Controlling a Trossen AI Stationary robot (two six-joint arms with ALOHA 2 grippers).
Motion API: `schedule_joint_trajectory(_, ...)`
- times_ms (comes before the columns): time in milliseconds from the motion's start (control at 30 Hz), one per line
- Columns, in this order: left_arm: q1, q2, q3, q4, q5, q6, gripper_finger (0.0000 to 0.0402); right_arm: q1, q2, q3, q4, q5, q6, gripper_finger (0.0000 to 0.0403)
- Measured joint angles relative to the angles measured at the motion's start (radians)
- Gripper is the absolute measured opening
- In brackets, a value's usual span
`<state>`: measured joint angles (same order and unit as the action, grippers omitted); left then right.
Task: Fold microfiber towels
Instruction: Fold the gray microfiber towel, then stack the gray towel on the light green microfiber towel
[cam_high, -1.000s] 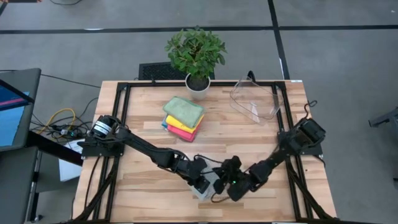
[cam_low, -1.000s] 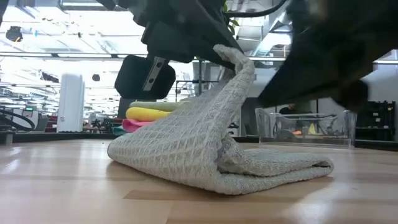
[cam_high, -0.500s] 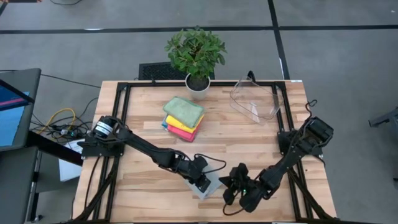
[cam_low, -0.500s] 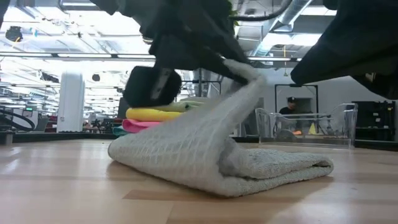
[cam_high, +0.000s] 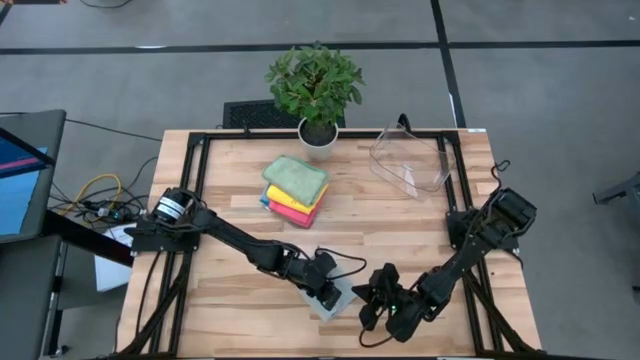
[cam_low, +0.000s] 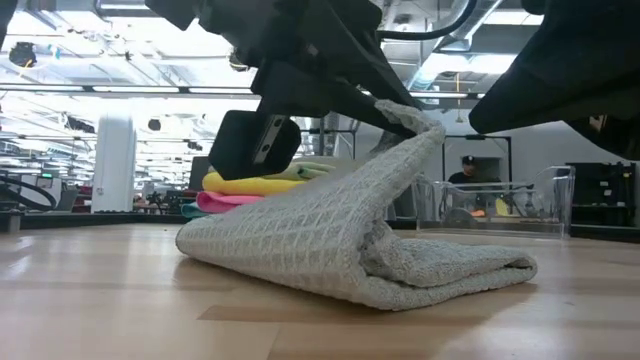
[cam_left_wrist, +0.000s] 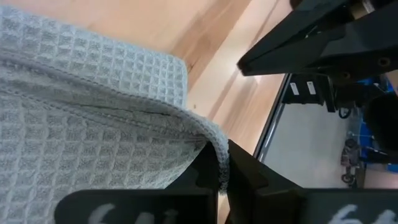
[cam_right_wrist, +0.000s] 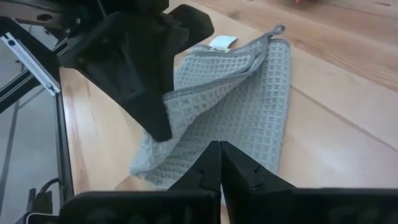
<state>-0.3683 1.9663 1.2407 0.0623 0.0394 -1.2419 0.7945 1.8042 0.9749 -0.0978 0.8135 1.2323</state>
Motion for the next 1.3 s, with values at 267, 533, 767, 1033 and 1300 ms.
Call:
schedule_joint_trajectory(267,-0.001,0.0,0.0,0.002,-0.039,-0.001,0.005,0.006,0.0,0.0,0.0,0.0,-0.001,0.0035)
schedule_joint_trajectory(533,-0.001,0.0,0.0,0.016,-0.04,-0.003,0.0116,0.006,0.0,0.0,0.001,-0.001,-0.003,0.0033)
schedule_joint_trajectory(767,0.002,0.0,0.0,0.061,-0.045,-0.01,0.0141,0.006,0.0,0.0,0.003,-0.001,-0.009,0.0033)
schedule_joint_trajectory(1033,0.081,-0.085,-0.001,0.033,0.158,0.043,0.0139,-0.001,0.011,0.0,0.197,-0.004,-0.218,0.0031)
schedule_joint_trajectory(1300,0.091,-0.357,0.0,-0.348,-0.077,0.191,0.0123,-0.04,0.155,0.004,0.375,-0.087,-0.256,0.0027)
